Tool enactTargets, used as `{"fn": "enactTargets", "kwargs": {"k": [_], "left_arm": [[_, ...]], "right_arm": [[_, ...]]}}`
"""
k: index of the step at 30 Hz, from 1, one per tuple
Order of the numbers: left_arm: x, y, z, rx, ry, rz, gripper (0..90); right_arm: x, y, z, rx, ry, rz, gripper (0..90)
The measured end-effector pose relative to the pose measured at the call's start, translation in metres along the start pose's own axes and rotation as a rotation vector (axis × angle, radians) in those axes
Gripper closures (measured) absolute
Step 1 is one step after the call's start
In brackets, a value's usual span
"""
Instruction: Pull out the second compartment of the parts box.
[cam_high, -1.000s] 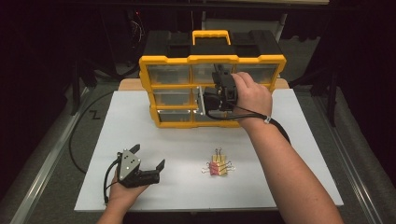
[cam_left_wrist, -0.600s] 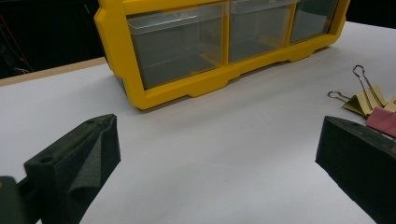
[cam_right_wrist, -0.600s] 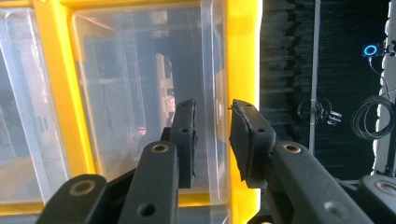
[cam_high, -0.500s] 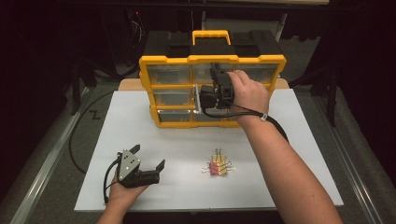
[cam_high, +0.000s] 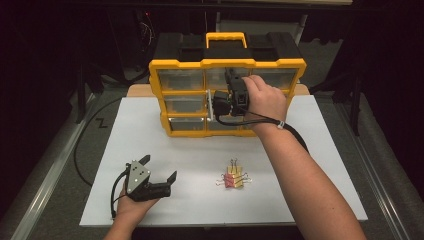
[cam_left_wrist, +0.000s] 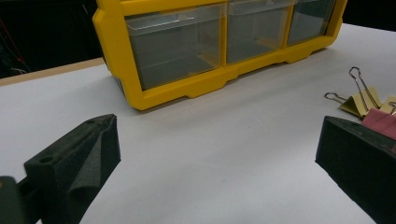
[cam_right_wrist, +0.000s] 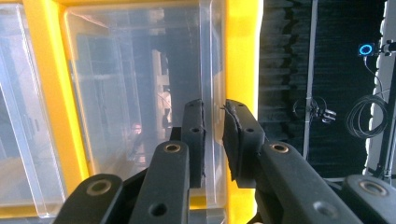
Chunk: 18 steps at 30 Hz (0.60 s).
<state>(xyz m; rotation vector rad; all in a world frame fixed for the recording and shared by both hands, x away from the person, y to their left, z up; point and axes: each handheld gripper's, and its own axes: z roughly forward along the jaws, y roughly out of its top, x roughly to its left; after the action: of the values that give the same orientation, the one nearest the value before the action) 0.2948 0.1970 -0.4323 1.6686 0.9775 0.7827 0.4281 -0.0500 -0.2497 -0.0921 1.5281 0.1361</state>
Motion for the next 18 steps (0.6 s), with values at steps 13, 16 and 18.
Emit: {"fn": "enactTargets", "kwargs": {"k": [13, 16, 18], "left_arm": [[-0.0003, 0.0005, -0.0008, -0.003, -0.001, -0.001, 0.7], [-0.0001, 0.0005, -0.0005, -0.004, -0.002, -0.003, 0.7], [0.0, 0.0005, -0.0004, -0.005, -0.002, -0.004, 0.7]], "right_arm": [[0.0017, 0.0013, -0.0007, 0.012, -0.009, -0.007, 83.3], [0.0002, 0.0015, -0.002, 0.015, 0.001, 0.001, 83.9], [-0.0004, 0.0016, -0.0023, 0.014, 0.006, 0.005, 84.0]]}}
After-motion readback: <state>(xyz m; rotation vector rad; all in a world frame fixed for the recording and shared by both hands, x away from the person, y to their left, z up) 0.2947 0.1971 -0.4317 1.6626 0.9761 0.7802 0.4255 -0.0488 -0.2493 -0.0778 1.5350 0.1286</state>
